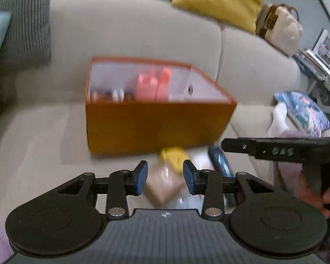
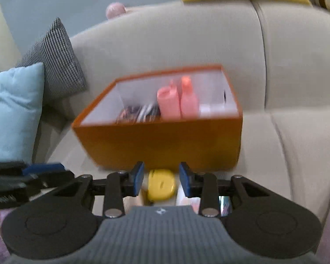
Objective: Organize rigid objects
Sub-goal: 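Withdraw both grippers from the orange box and lower them to the items in front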
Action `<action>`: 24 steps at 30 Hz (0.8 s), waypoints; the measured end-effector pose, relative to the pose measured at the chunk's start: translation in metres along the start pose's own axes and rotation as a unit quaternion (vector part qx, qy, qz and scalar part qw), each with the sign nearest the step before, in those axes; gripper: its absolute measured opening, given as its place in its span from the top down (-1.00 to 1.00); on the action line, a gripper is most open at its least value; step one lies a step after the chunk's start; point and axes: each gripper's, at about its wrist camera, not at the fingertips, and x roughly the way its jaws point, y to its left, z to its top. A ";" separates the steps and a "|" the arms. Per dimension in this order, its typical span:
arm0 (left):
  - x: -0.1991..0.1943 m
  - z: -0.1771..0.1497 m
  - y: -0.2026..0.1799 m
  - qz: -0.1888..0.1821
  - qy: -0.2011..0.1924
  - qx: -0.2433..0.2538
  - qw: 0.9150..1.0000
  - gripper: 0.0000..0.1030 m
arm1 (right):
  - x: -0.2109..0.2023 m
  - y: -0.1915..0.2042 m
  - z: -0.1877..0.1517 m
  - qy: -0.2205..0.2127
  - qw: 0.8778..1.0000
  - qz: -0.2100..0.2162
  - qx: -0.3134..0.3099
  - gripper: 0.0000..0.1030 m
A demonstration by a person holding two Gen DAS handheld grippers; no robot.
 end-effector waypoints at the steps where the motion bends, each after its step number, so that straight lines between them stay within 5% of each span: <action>1: 0.004 -0.009 0.000 0.004 0.009 -0.004 1.000 0.16 | 0.001 0.004 -0.009 0.015 1.000 -0.002 0.003 0.14; 6: 0.024 -0.036 0.001 0.036 0.034 -0.018 0.999 0.16 | 0.011 0.025 -0.047 0.072 0.997 -0.015 -0.010 0.12; 8: 0.027 -0.038 0.003 0.041 0.039 -0.028 0.998 0.16 | 0.018 0.041 -0.053 0.083 0.995 -0.019 -0.048 -0.02; 11: 0.022 -0.035 0.002 0.065 0.017 -0.014 0.998 0.26 | 0.026 0.060 -0.060 0.094 0.990 -0.029 -0.101 -0.13; 16: 0.016 -0.044 0.012 0.083 -0.007 -0.043 0.996 0.22 | 0.040 0.059 -0.057 0.119 0.986 -0.041 -0.105 -0.19; 17: 0.016 -0.045 0.012 0.090 -0.013 -0.045 0.995 0.19 | 0.044 0.060 -0.057 0.125 0.986 -0.037 -0.103 -0.19; 20: 0.012 -0.050 0.012 0.093 -0.043 -0.033 0.994 -0.34 | 0.051 0.062 -0.059 0.136 0.985 -0.035 -0.103 -0.25; 24: 0.010 -0.050 0.016 0.088 -0.056 -0.042 0.994 -0.37 | 0.057 0.064 -0.059 0.148 0.981 -0.050 -0.112 -0.25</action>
